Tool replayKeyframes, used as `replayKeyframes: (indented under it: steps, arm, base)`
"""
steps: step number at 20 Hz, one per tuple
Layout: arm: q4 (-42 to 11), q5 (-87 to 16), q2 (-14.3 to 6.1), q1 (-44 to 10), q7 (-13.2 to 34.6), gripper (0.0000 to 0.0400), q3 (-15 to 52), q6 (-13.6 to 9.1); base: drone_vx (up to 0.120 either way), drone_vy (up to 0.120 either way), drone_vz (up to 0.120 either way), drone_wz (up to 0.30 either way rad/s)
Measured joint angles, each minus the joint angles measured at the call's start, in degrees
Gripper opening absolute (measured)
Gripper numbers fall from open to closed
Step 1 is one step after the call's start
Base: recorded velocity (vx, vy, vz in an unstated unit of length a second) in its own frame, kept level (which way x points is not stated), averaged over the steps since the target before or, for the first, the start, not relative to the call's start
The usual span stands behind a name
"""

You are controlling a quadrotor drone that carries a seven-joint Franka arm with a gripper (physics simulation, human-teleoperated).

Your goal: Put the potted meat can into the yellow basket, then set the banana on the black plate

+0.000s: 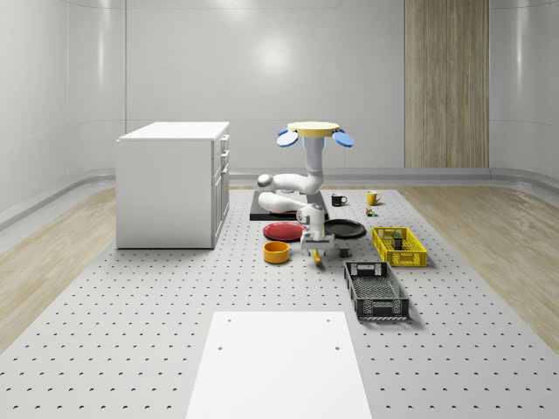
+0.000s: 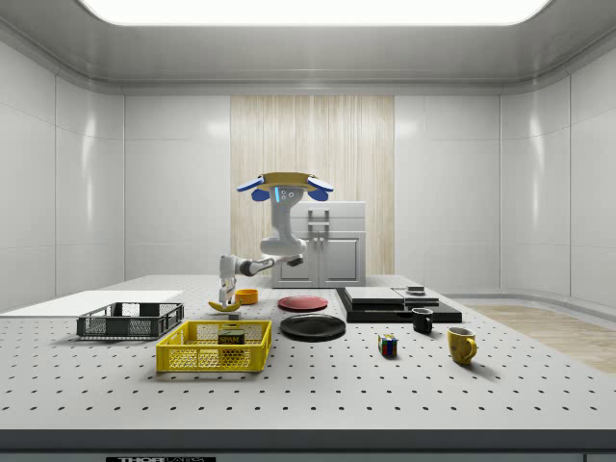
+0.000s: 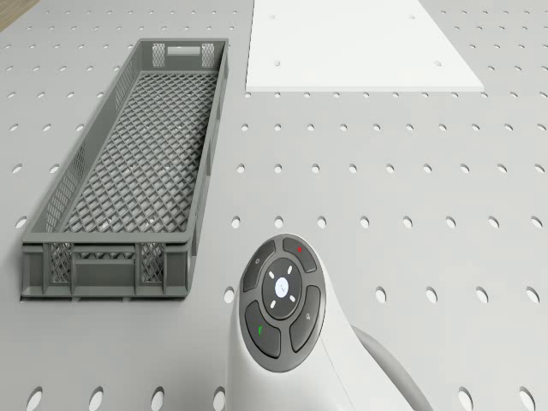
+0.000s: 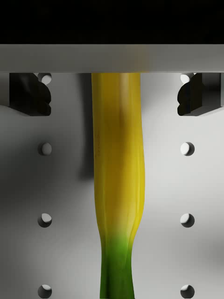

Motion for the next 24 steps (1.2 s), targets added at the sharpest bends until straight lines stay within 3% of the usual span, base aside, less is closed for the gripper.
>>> replayKeyframes:
  steps: [7, 10, 13, 24]
  arm:
    - [1.2, -2.5, 0.5, -0.2, -0.4, 0.04, -2.6, 0.9]
    - [1.4, -3.0, 0.8, -0.2, -0.6, 0.0268, -3.0, 0.9]
    - [1.5, -3.3, 1.0, -0.1, -0.7, 0.0206, -3.3, 0.8]
    - [0.2, -1.6, 1.3, 0.9, 0.6, 0.0197, -0.9, -1.1]
  base:
    - [0.0, 0.0, 0.0, 0.0]
    - [0.0, 0.0, 0.0, 0.0]
    - [0.0, 0.0, 0.0, 0.0]
    - [0.0, 0.0, 0.004, 0.0]
